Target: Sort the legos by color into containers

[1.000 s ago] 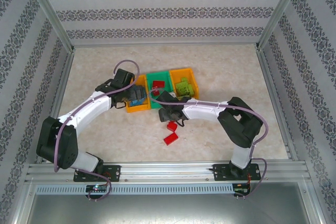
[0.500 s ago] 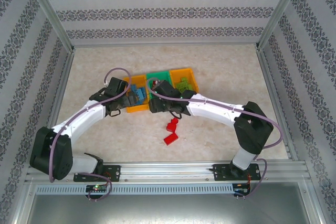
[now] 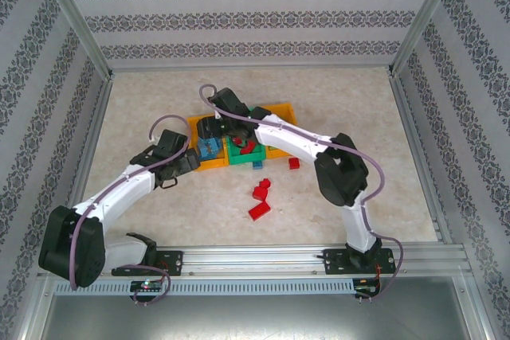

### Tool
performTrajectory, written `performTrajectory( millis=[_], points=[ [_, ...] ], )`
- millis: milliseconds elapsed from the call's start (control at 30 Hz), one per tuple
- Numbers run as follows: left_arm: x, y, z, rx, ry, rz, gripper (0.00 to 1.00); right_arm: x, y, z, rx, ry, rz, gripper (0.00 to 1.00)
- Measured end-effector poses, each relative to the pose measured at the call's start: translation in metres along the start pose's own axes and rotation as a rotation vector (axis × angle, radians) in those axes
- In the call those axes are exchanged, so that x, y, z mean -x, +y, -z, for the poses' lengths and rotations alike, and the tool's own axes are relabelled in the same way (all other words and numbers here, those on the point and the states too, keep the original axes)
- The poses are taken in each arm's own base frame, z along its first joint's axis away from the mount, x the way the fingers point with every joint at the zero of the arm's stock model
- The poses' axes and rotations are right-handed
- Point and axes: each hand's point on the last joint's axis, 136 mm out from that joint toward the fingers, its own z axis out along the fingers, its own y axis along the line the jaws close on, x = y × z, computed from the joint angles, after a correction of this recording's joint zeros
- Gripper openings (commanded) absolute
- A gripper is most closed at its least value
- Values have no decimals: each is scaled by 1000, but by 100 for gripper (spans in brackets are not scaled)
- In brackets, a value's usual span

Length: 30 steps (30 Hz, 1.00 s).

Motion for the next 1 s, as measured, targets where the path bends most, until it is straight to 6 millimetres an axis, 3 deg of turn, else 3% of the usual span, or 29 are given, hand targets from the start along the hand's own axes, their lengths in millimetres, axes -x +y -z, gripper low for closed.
performTrajectory(
  millis=[167, 267, 433, 533, 700, 833, 1000],
  points=[
    [-9, 4, -1, -6, 17, 12, 99, 10, -5, -27, 4, 15, -32, 59],
    [-11, 4, -1, -11, 22, 13, 99, 9, -3, -37, 21, 31, -42, 71],
    [-11, 2, -1, -22, 28, 16, 99, 7, -1, -40, 37, 49, -53, 93],
    [-11, 2, -1, -25, 29, 17, 99, 7, -1, -36, 38, 43, -49, 98],
    [-10, 0, -1, -33, 27, 19, 99, -7, -7, -6, 0, 46, -25, 98],
    [-9, -2, -1, -41, 23, 20, 99, -20, -12, 42, -65, -4, 38, 98],
    [-8, -2, -1, -44, 21, 22, 99, -69, -29, 89, -153, -27, 96, 98]
  ],
)
